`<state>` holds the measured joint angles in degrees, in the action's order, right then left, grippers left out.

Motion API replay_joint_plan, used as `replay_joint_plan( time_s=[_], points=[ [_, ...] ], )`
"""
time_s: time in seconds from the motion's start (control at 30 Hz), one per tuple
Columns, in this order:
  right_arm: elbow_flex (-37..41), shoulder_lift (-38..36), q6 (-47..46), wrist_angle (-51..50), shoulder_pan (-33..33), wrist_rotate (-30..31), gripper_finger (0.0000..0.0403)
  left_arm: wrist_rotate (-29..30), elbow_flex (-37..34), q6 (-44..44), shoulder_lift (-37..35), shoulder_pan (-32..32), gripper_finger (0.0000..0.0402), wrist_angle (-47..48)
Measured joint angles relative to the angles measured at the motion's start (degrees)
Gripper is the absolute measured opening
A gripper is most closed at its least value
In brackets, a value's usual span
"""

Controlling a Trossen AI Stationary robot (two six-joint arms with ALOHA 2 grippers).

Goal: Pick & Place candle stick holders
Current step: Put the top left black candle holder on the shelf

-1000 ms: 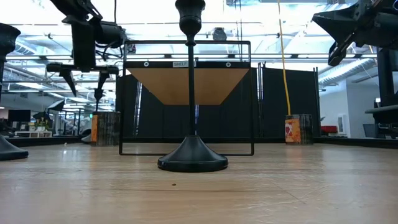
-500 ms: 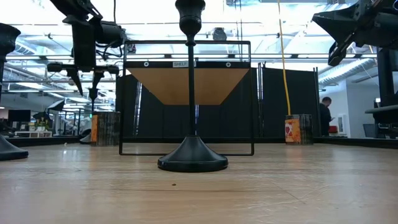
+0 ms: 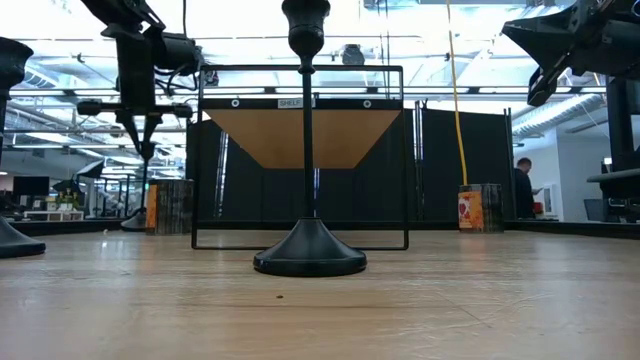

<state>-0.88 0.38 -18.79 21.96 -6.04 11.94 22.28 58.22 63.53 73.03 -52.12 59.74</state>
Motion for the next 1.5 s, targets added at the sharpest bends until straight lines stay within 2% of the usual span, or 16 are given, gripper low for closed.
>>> replay_joint_plan(
  time_s=[0.43, 0.7, 0.87, 1.2, 1.33, 1.5],
  points=[
    [0.02, 0.00, 0.00, 0.00, 0.00, 0.00, 0.0000, -0.27, -0.22, -3.34, -1.27, 0.05, 0.0017, 0.22],
    [0.01, 0.00, 0.00, 0.04, 0.01, 0.00, 0.0000, -0.07, -0.50, -5.10, -7.59, 0.02, 0.0011, 1.02],
    [0.00, 0.00, 0.00, 0.50, 0.02, -0.02, 0.0000, -1.96, -0.39, -5.96, -12.01, 0.07, 0.0011, 0.52],
    [0.02, 0.02, 2.15, 6.58, 0.02, 0.31, 0.0000, -9.55, -0.24, -9.59, -19.63, 0.16, 0.0011, -1.39],
    [0.02, 0.02, 4.30, 7.89, 0.00, 2.05, 0.0000, -14.12, -0.22, -11.34, -22.78, 1.18, 0.0011, -8.24],
    [0.02, 0.01, 4.54, 8.27, 0.01, 8.10, 0.0000, -19.64, -0.11, -11.95, -25.29, 3.93, 0.0011, -19.57]
  ],
)
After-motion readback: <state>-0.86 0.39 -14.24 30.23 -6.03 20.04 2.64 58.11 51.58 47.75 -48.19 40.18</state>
